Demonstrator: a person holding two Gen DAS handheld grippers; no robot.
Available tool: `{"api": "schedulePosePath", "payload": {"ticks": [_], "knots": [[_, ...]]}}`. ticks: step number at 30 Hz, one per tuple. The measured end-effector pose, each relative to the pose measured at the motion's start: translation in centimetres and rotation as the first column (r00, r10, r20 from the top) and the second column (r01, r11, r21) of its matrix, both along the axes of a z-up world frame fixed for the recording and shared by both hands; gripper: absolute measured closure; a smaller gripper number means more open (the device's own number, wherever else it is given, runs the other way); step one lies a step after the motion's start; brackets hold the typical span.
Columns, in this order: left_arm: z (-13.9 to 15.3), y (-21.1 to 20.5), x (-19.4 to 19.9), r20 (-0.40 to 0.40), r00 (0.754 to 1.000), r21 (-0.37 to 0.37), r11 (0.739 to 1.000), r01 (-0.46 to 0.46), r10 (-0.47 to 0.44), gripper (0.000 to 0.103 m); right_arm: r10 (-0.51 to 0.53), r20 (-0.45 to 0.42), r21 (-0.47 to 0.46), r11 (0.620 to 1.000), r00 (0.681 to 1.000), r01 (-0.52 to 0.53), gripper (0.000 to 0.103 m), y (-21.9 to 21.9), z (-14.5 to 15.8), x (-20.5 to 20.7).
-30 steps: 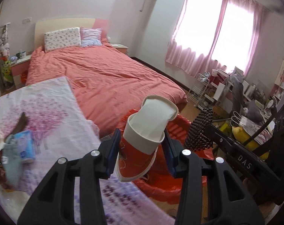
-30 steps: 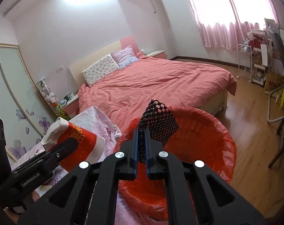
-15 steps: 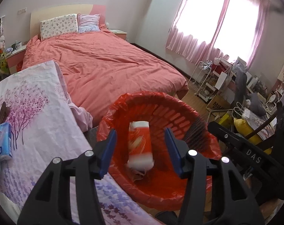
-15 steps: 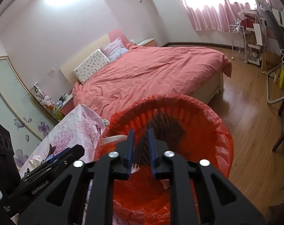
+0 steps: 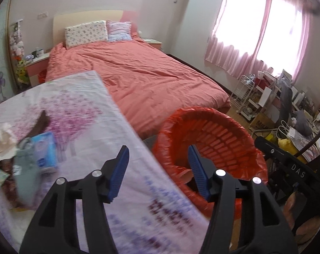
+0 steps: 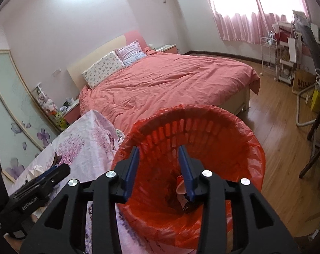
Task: Collect trash
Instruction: 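Bring both tools back over the remaining items on the bed, then grasp the black floral cloth with the left tool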
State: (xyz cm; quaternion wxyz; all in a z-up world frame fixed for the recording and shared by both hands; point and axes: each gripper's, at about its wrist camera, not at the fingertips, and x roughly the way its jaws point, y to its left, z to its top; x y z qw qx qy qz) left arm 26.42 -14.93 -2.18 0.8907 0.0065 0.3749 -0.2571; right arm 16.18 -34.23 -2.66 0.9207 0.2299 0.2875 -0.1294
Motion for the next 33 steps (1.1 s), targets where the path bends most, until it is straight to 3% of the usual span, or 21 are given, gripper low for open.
{"api": "schedulePosePath", "payload": {"ticks": [3, 9, 15, 19, 27, 33], "knots": [[0.5, 2.9, -0.6, 0.008, 0.999, 0.003, 0.999, -0.037, 0.037, 0.043, 0.026, -0.004, -0.024, 0.999, 1.000, -0.026, 0.058, 1.7, 0.5, 0.0], [1.2, 8.9, -1.6, 0.037, 0.991, 0.019, 0.991, -0.130, 0.130, 0.040, 0.118, -0.015, -0.076, 0.990, 0.993, -0.119, 0.056, 6.5, 1.4, 0.3], [1.0, 15.5, -2.0, 0.057, 0.967, 0.052, 0.967, -0.250, 0.247, 0.039, 0.238, -0.043, -0.120, 0.963, 0.970, -0.242, 0.053, 12.1, 1.2, 0.5], [0.7, 20.4, -2.0, 0.059, 0.939, 0.067, 0.938, -0.341, 0.338, 0.038, 0.299, -0.062, -0.129, 0.944, 0.952, -0.305, 0.053, 14.9, 0.9, 0.9], [-0.9, 28.8, 0.7, 0.046, 0.857, 0.083, 0.853, -0.516, 0.513, 0.037, 0.354, -0.104, -0.139, 0.920, 0.929, -0.366, 0.053, 18.5, 0.2, 1.6], [-2.3, 30.4, 4.2, -0.027, 0.844, 0.047, 0.844, -0.535, 0.536, 0.038, 0.371, -0.130, -0.144, 0.911, 0.920, -0.388, 0.053, 19.8, -0.5, 2.2]]}}
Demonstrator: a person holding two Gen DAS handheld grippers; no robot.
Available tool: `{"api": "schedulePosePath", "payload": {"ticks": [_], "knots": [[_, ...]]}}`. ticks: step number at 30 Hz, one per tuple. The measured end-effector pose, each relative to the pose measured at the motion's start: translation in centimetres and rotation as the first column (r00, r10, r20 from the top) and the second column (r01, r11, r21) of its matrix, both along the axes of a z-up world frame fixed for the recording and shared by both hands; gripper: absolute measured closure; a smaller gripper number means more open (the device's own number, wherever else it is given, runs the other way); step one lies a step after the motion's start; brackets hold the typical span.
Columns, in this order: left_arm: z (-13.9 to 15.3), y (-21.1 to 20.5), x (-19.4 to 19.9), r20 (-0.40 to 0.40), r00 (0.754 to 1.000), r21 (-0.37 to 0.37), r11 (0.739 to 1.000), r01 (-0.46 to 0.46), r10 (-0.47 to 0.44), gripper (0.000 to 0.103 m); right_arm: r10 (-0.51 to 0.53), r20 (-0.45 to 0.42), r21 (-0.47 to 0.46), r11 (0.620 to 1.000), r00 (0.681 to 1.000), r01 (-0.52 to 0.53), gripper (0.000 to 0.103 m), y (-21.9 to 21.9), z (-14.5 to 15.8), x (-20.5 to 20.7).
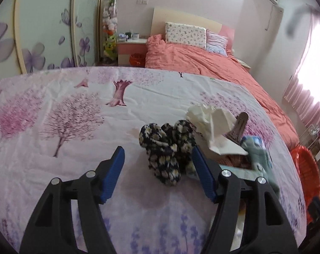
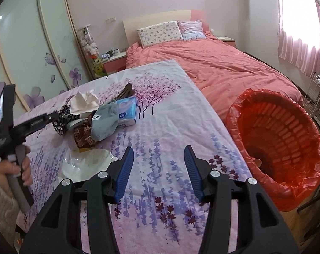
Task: Collect trash
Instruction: 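Grasp the black floral cloth with the left tool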
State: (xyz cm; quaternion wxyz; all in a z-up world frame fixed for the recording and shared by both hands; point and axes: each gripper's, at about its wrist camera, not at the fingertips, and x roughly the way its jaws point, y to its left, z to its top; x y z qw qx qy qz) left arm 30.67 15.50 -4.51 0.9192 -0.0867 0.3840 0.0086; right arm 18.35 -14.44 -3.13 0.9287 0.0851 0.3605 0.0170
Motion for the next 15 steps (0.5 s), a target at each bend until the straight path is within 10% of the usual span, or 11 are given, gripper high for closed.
{"api": "schedulePosePath", "payload": {"ticks": [6, 15], "knots": [[-1.6, -0.5, 2.0, -0.034, 0.999, -0.017, 1.000, 0.025, -0.026, 0.044, 0.006, -0.022, -0.004, 1.000, 1.000, -0.006, 0.053, 0.4, -0.7, 0.7], [-2.7, 0.2, 3.0, -0.055, 0.997, -0.085, 0.995, 0.049, -0.053, 0.087, 0.019, -0.033, -0.005, 1.000, 0.999, -0.020, 0.053, 1.0, -1.1, 0.6]]}}
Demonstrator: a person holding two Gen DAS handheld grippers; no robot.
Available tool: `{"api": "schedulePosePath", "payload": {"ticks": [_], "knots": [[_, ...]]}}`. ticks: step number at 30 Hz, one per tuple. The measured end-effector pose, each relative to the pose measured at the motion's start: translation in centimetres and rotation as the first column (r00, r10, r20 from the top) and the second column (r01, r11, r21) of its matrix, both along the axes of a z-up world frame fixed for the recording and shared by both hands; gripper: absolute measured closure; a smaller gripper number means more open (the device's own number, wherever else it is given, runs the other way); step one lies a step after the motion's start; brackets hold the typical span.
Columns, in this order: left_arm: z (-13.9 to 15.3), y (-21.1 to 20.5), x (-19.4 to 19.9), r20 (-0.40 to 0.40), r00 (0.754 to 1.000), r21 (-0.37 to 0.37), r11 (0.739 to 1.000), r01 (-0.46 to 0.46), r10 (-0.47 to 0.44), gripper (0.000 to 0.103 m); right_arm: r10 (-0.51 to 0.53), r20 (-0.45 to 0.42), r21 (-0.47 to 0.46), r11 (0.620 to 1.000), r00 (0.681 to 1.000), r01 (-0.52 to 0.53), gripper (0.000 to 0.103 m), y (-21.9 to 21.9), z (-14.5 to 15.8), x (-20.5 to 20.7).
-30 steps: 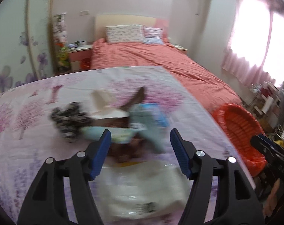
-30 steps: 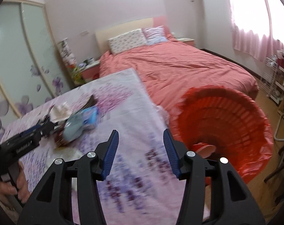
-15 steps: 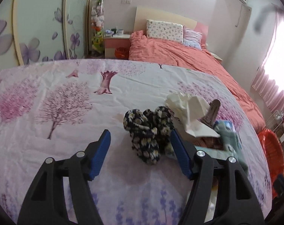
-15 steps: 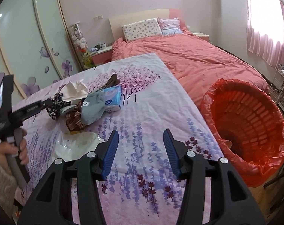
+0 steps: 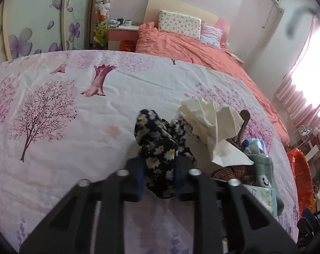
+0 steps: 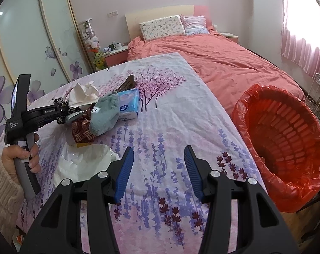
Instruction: Collect trash
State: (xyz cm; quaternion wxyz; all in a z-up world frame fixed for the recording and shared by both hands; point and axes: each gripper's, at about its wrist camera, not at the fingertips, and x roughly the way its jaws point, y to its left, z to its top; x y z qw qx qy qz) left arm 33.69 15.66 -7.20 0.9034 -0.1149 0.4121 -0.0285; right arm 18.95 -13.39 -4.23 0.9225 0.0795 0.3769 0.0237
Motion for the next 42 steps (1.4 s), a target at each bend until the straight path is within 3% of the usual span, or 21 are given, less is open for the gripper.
{"api": "schedulePosePath", "payload": {"ticks": [5, 14, 20, 24, 27, 31, 34, 42], "knots": [[1.0, 1.9, -1.2, 0.023, 0.998, 0.032, 0.998, -0.061, 0.061, 0.089, 0.023, 0.003, 0.004, 1.000, 1.000, -0.023, 0.053, 0.8, 0.3, -0.3], [2.0, 6.3, -5.6, 0.042, 0.992, 0.176, 0.977, -0.124, 0.118, 0.089, 0.129, -0.025, 0.034, 0.991, 0.991, -0.128, 0.053, 5.3, -0.3, -0.8], [0.3, 7.4, -6.8, 0.003, 0.991, 0.178, 0.975, -0.133, 0.135, 0.089, 0.217, -0.031, 0.060, 0.975, 0.976, -0.215, 0.053, 10.0, -0.7, -1.6], [0.0, 7.4, -6.9, 0.001, 0.991, 0.168, 0.977, -0.134, 0.136, 0.089, 0.256, -0.054, -0.008, 0.966, 0.965, -0.257, 0.052, 13.0, -1.6, -2.2], [-0.2, 7.4, -6.7, -0.004, 0.991, 0.160, 0.979, -0.129, 0.131, 0.089, 0.249, -0.050, -0.073, 0.965, 0.967, -0.252, 0.043, 14.4, -1.9, -2.7], [-0.3, 7.7, -6.7, -0.009, 0.991, 0.143, 0.981, -0.133, 0.136, 0.088, 0.226, -0.040, -0.076, 0.971, 0.973, -0.228, 0.040, 15.3, -1.8, -2.5], [-0.4, 7.7, -6.8, -0.012, 0.990, 0.135, 0.981, -0.137, 0.139, 0.088, 0.209, -0.055, -0.194, 0.957, 0.976, -0.215, 0.040, 16.0, -2.5, -2.2], [-0.5, 7.8, -6.8, -0.016, 0.990, 0.130, 0.982, -0.140, 0.143, 0.088, 0.094, -0.017, -0.279, 0.956, 0.995, -0.095, 0.040, 10.6, -2.4, -1.9]]}}
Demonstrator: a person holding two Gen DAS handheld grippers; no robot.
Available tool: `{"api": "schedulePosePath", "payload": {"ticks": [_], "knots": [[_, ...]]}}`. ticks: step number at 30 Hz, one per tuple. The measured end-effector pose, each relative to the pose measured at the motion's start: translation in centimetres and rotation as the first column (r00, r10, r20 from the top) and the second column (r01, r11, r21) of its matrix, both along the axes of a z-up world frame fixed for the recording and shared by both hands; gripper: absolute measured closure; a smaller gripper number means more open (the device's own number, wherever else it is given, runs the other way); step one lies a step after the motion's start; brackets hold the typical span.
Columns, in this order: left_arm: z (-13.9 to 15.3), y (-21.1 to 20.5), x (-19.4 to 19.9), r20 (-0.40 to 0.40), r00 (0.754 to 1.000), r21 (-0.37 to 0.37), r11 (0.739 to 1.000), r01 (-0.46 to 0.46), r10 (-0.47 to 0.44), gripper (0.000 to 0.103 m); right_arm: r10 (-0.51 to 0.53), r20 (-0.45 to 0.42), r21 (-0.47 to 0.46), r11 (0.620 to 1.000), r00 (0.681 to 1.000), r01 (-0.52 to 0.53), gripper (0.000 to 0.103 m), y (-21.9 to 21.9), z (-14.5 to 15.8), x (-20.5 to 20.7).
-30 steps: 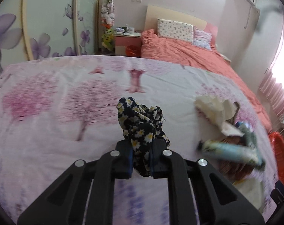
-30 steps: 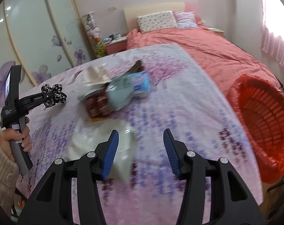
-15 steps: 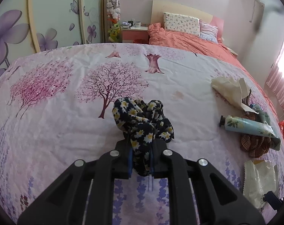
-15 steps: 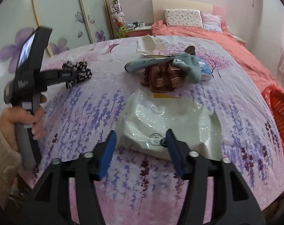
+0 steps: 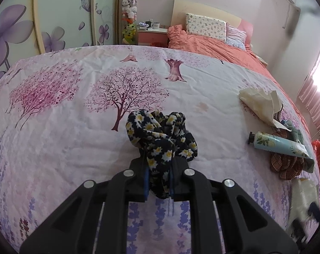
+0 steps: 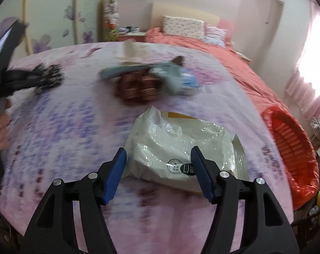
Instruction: Collect trash
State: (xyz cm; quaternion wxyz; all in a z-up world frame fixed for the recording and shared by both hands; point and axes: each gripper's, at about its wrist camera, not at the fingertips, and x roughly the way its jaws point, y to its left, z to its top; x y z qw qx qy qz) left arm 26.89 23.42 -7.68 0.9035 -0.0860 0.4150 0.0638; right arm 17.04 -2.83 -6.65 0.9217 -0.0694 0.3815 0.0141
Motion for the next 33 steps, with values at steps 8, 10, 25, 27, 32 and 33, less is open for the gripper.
{"api": "schedulePosePath", "payload": {"ticks": [8, 10, 25, 27, 32, 33], "knots": [[-0.1, -0.1, 0.1, -0.006, 1.000, 0.004, 1.000, -0.003, 0.003, 0.088, -0.079, 0.032, 0.137, 0.988, 0.996, 0.074, 0.040, -6.0, 2.6, 0.1], [-0.1, -0.1, 0.1, -0.006, 1.000, 0.003, 1.000, -0.003, 0.003, 0.088, -0.087, 0.025, 0.145, 0.986, 0.996, 0.082, 0.040, -6.9, 2.6, -0.4], [-0.1, -0.1, 0.0, -0.011, 1.000, 0.005, 1.000, -0.010, 0.010, 0.087, -0.032, -0.038, 0.002, 0.999, 0.999, 0.032, 0.035, -3.9, -0.7, -0.4], [-0.1, 0.0, -0.1, -0.012, 1.000, 0.003, 1.000, -0.010, 0.010, 0.087, -0.072, -0.046, 0.016, 0.997, 0.996, 0.073, 0.035, -3.9, -1.0, 1.0], [-0.1, 0.1, 0.0, -0.016, 1.000, -0.004, 1.000, -0.013, 0.013, 0.086, -0.194, -0.081, 0.134, 0.970, 0.978, 0.204, 0.035, -5.6, -0.6, 3.9], [-0.1, 0.0, 0.0, -0.016, 1.000, -0.002, 1.000, -0.013, 0.013, 0.086, -0.206, -0.084, 0.147, 0.965, 0.975, 0.217, 0.035, -5.9, -0.5, 4.2]]}}
